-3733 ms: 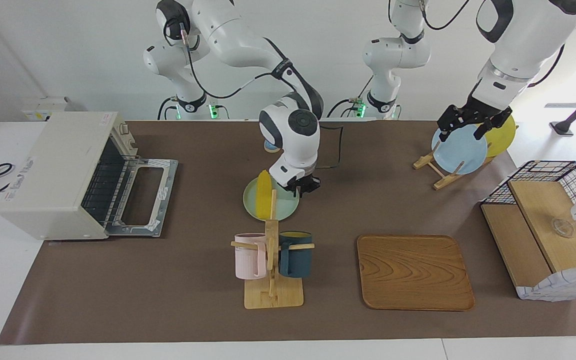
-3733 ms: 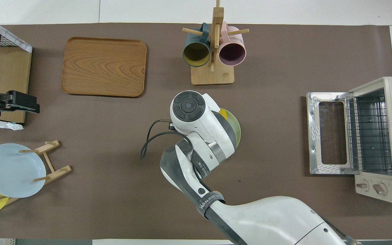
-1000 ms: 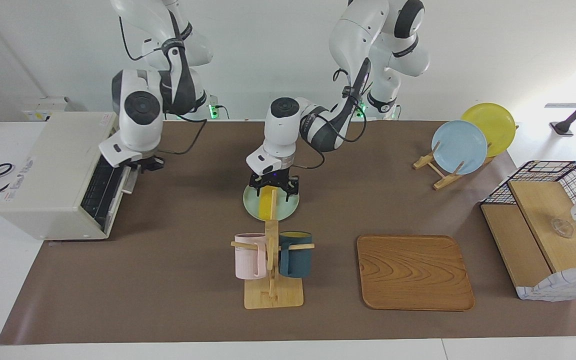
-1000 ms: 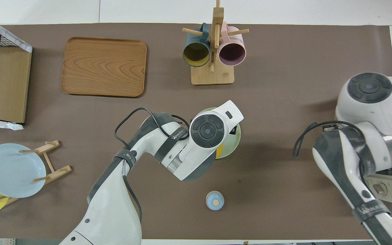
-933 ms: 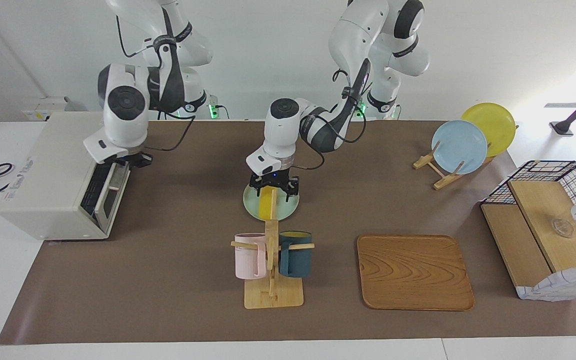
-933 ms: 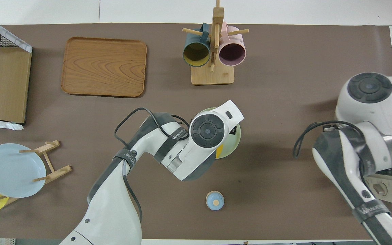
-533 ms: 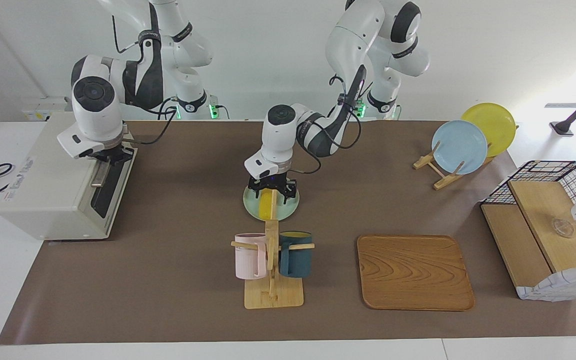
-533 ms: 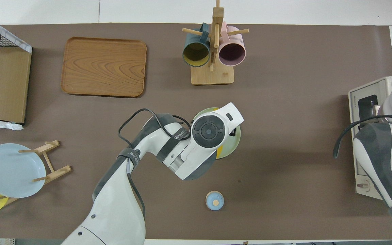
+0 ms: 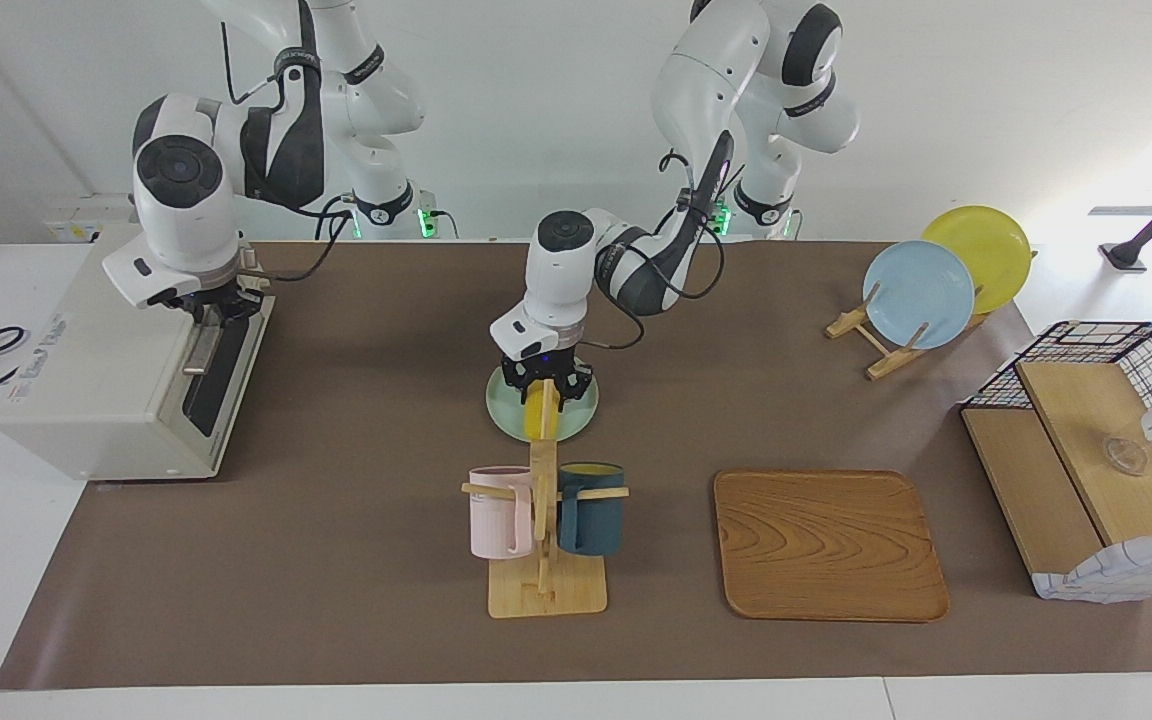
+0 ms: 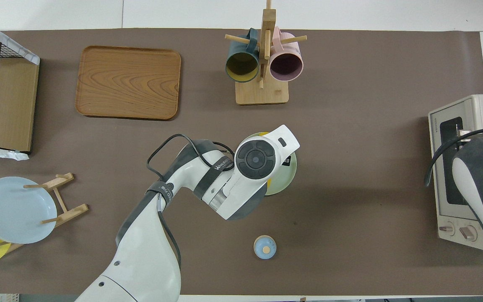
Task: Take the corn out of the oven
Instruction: 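Grasp the yellow corn with the left gripper while the right gripper withdraws, then carry the corn with the left gripper onto the wooden tray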
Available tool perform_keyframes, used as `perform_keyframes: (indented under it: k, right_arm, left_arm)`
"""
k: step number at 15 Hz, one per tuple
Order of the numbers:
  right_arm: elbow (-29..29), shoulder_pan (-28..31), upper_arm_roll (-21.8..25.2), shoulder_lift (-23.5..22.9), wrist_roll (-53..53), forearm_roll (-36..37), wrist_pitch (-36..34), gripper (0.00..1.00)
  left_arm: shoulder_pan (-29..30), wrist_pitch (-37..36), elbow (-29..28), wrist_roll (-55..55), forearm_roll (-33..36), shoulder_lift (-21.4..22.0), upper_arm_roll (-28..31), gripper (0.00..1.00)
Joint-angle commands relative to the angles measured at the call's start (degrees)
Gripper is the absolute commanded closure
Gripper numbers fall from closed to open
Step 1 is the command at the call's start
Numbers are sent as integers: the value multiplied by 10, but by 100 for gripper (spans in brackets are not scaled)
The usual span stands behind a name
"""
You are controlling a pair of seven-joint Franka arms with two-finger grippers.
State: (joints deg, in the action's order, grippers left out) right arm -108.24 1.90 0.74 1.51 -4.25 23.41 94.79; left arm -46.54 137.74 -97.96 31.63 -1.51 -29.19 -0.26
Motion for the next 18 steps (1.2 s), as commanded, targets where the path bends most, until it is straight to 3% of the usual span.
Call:
perform_keyframes:
  k: [1, 4, 7, 10, 13, 15, 18]
  right_arm:
    - [34, 6, -14, 0, 16, -22, -35, 47]
    - [99, 10, -13, -1, 17, -113, -82, 25]
    - [119, 8, -14, 0, 16, -176, -94, 0]
    - [160, 6, -14, -1, 17, -191, -120, 0]
    - [196, 6, -15, -12, 17, -221, -153, 0]
    - [202, 6, -20, -10, 18, -226, -170, 0]
    - [201, 4, -27, -5, 25, -227, -171, 0]
  left_arm:
    - [34, -51, 1, -9, -18, 46, -1, 100]
    - [99, -119, 2, -28, -19, 101, -3, 100]
    - [172, -143, 10, -95, -18, 108, -1, 100]
    - [264, -142, 26, -186, -26, 98, -3, 100]
    - [311, -164, 128, -211, -46, 21, -2, 100]
    - [330, -183, 235, -211, -46, -63, -2, 100]
    - [353, -168, 309, -219, -46, -132, -3, 100]
